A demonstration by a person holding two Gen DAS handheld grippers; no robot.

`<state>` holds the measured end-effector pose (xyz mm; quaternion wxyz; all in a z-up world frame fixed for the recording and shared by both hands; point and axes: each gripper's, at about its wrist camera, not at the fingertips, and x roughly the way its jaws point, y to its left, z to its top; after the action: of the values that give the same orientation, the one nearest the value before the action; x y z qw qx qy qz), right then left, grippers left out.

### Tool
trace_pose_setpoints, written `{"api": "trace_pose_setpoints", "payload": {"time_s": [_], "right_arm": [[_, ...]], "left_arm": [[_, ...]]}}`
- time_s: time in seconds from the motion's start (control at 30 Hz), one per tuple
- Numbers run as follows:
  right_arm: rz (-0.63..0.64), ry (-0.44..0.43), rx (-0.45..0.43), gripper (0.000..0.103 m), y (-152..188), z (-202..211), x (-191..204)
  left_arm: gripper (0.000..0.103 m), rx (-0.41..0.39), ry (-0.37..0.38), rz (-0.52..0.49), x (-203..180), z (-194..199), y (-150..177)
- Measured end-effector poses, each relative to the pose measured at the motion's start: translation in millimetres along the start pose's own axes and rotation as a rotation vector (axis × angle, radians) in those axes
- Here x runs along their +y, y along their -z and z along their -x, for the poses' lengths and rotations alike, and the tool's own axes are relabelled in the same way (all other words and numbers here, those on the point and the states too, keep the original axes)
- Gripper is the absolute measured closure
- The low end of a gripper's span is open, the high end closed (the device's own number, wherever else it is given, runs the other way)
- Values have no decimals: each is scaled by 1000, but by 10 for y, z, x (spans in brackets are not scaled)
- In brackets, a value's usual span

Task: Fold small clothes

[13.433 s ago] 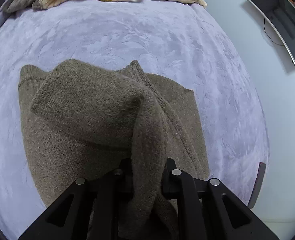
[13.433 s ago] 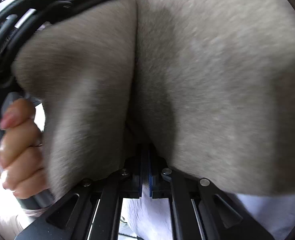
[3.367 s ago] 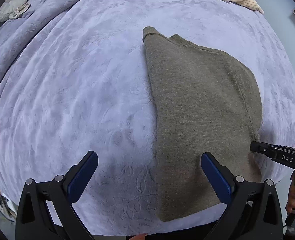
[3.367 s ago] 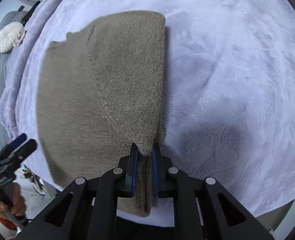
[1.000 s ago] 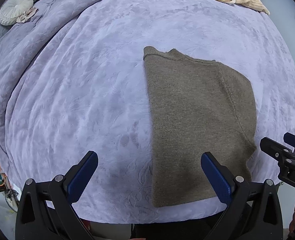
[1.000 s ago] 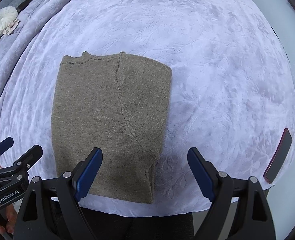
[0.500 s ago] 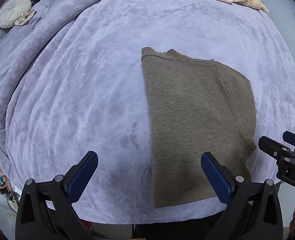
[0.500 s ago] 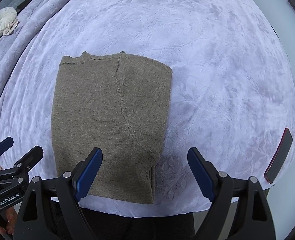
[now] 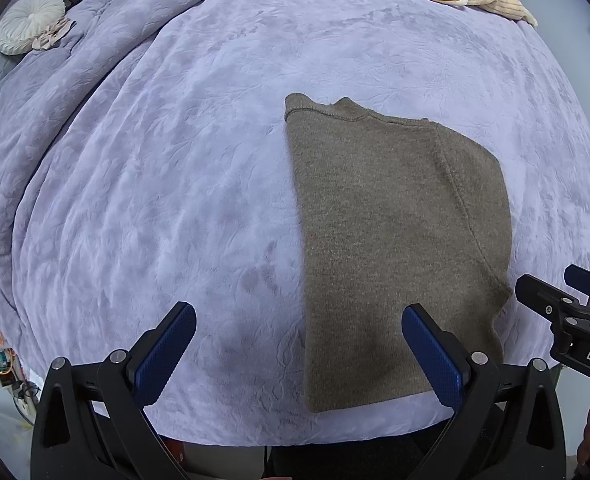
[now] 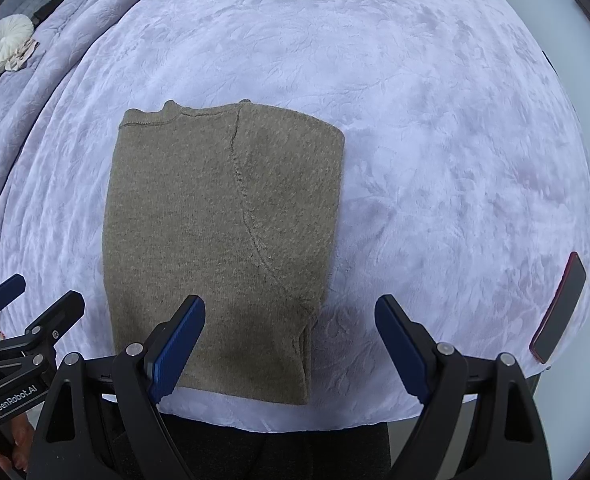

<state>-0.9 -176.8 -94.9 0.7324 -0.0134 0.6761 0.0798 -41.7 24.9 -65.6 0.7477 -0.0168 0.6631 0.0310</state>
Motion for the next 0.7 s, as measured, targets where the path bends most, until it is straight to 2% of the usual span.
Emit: {"api": "trace_pose_setpoints", "payload": {"time_s": [0.7], "right_arm": [[0, 2, -3, 14, 22, 3, 11]], "left_arm": [[0, -1, -3, 3, 24, 18, 24]]}}
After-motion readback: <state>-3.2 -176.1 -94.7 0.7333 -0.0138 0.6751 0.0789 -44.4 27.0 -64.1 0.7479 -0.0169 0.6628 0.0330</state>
